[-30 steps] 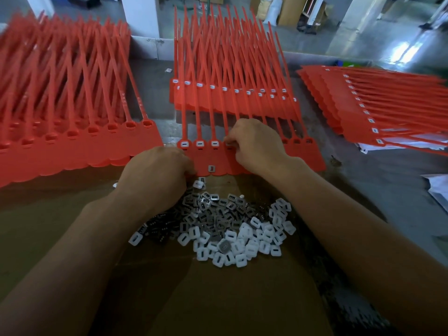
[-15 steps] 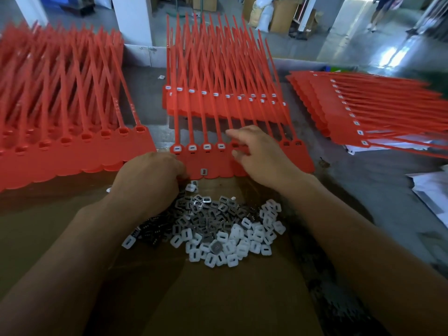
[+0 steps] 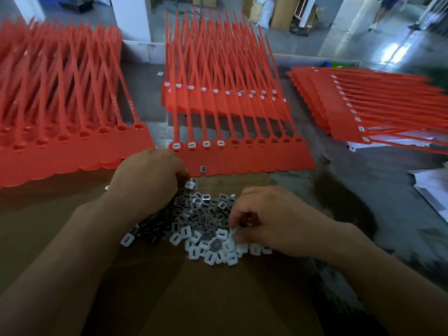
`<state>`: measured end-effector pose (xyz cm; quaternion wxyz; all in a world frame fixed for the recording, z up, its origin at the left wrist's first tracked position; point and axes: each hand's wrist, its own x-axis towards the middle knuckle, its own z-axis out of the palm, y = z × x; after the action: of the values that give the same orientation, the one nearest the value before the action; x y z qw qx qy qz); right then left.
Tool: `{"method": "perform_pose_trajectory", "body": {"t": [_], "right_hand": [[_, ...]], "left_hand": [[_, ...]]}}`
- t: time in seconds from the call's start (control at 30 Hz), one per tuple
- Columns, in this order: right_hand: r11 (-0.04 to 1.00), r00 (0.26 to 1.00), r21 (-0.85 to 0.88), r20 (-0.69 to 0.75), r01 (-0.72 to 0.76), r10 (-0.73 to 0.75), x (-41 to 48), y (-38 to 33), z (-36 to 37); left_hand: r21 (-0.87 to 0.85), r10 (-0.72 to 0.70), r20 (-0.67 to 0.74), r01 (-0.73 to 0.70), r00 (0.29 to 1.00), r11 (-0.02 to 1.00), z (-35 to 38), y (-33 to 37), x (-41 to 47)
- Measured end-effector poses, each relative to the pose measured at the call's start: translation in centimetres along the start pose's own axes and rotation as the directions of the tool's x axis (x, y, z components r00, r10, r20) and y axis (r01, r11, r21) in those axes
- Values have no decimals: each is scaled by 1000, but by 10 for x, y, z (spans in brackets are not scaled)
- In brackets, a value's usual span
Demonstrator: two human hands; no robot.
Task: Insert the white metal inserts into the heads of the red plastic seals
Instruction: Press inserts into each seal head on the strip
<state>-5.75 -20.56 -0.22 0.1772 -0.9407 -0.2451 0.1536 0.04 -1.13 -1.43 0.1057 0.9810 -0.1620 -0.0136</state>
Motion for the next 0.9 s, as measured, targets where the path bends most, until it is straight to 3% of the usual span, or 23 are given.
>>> {"method": "perform_pose_trajectory", "body": {"t": [0.27,0.4,0.53,0.9], "right_hand": [[960,997,277,-52,-32,48,4,2,-16],[945,953,326,-279,-22,119,38,23,-36],[940,868,311,-418,-140,267,79,54,-44],[897,874,383,-331,-220,356,100,69,-36]], "left_hand": [[-5,2,0,-2,1000,1000,0,-1,0],[-29,4,-8,-4,1000,1000,1,0,-1],[-25,20,-6,-20,1000,999,-1,-1,-2],[-2,32,-13,-32,999,999,1,-1,-1]]}}
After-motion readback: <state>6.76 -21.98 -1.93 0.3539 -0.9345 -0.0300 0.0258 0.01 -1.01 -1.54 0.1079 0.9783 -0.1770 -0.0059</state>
